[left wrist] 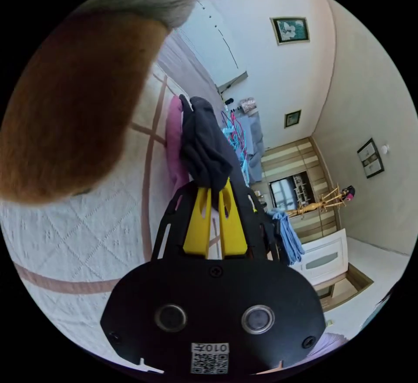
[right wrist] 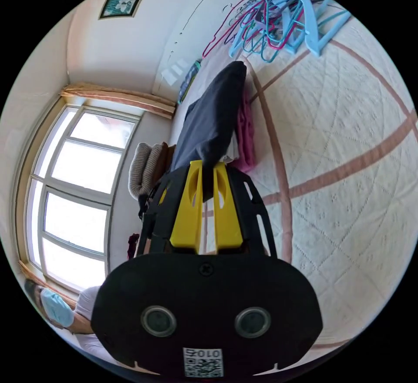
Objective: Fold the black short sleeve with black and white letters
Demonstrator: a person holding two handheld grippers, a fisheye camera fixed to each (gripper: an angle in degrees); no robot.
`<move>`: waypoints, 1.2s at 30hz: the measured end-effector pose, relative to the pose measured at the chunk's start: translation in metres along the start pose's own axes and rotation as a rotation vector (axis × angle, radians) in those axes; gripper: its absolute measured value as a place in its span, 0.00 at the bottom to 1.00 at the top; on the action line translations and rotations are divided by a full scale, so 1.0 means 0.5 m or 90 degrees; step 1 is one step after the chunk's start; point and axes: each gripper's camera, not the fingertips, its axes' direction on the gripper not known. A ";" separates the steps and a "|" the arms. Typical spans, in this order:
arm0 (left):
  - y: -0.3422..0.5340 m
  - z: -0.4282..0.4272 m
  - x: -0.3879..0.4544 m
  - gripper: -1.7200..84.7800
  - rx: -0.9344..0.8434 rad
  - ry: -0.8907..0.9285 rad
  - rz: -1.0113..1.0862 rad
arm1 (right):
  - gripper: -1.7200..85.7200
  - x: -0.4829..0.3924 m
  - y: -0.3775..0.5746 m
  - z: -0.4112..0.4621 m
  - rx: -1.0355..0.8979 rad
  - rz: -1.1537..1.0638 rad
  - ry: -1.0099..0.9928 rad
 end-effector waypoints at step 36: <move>-0.015 -0.097 0.446 0.09 0.051 0.117 0.422 | 0.08 -0.464 0.094 -0.145 -0.004 -0.351 0.112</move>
